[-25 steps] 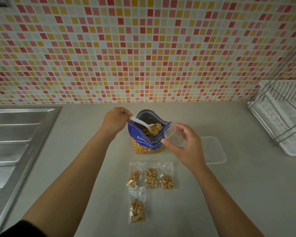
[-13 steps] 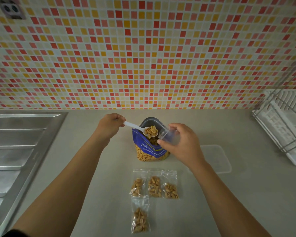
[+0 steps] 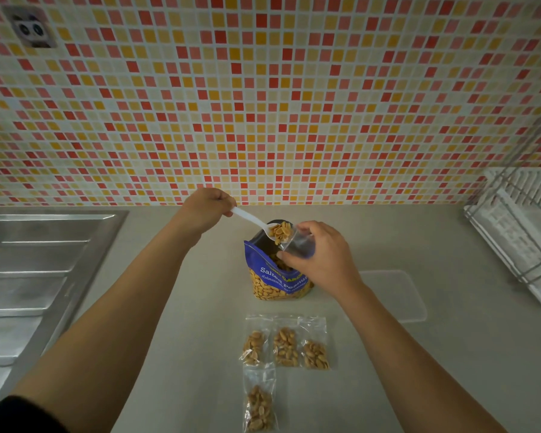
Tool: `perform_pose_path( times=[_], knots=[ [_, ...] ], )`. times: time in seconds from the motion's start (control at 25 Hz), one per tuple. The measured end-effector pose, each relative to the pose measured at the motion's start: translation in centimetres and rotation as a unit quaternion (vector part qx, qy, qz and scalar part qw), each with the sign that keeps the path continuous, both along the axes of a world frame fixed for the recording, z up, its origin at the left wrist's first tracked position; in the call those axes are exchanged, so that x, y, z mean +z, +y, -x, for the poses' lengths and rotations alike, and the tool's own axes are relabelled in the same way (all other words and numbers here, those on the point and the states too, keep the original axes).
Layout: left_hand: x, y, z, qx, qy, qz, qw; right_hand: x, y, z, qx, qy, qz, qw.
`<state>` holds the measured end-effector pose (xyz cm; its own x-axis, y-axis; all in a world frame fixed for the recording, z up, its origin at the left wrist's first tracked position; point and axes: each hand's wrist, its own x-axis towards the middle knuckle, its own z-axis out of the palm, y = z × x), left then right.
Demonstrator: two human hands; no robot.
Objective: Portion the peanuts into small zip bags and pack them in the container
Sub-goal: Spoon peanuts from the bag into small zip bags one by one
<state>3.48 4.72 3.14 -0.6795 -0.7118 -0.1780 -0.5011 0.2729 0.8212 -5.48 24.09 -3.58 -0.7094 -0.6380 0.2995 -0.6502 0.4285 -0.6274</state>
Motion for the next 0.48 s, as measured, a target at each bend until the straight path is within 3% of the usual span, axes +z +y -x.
perform_pose_path(
  times=[0.2, 0.36, 0.48],
  knots=[
    [3.4, 1.0, 1.8, -0.099, -0.03, 0.115, 0.988, 0.2, -0.4, -0.3, -0.017, -0.035, 0.049, 0.998],
    [7.0, 2.8, 3.1, -0.17, -0.091, 0.286, 0.938, 0.6, -0.6, -0.6, -0.038, -0.075, 0.089, 0.992],
    [9.1, 4.1, 3.4, -0.158, -0.107, 0.379, 0.906, 0.6, -0.6, -0.6, -0.056, -0.089, 0.111, 0.988]
  ],
)
